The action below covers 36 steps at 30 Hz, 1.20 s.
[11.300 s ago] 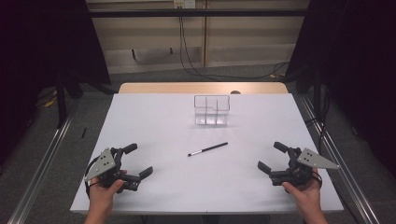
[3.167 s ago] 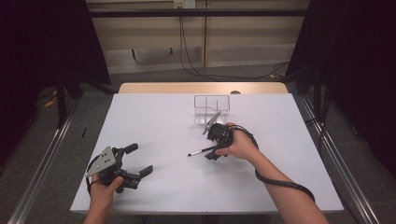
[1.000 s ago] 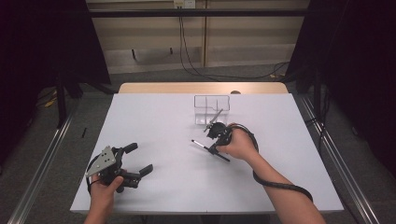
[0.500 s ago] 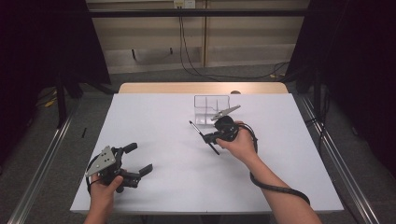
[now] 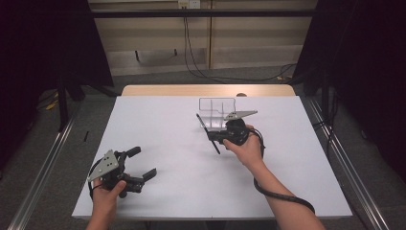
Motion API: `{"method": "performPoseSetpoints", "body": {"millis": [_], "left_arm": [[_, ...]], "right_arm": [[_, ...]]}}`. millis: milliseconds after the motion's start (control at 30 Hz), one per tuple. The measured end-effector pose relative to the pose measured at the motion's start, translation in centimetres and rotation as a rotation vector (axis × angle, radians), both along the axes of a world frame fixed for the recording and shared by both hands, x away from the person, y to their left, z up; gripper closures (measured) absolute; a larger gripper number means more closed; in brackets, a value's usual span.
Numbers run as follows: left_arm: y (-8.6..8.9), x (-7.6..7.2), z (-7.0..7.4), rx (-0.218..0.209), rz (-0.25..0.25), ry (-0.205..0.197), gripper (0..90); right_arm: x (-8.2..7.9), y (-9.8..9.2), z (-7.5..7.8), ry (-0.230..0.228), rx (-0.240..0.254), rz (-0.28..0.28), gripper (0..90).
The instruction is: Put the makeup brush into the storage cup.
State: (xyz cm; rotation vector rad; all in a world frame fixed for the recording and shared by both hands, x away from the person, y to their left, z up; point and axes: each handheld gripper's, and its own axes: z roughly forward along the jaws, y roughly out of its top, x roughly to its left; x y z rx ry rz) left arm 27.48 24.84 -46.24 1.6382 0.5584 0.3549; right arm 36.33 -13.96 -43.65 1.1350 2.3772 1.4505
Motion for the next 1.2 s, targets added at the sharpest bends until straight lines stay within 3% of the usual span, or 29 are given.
{"method": "performPoseSetpoints", "body": {"millis": [200,567,1200], "left_arm": [[0.03,0.0,0.01,0.002,0.001,-0.001,0.0],[0.01,0.01,-0.01,0.001,0.0,-0.003,0.0],[0.03,-0.03,0.06,0.005,0.001,-0.01,0.0]], "right_arm": [[-0.27,-0.29,0.16,-0.048,0.072,-0.034,84.8],[-0.57,-0.67,0.02,-0.107,0.156,-0.065,84.8],[-0.82,-0.75,0.46,-0.198,0.217,-0.098,84.8]]}}
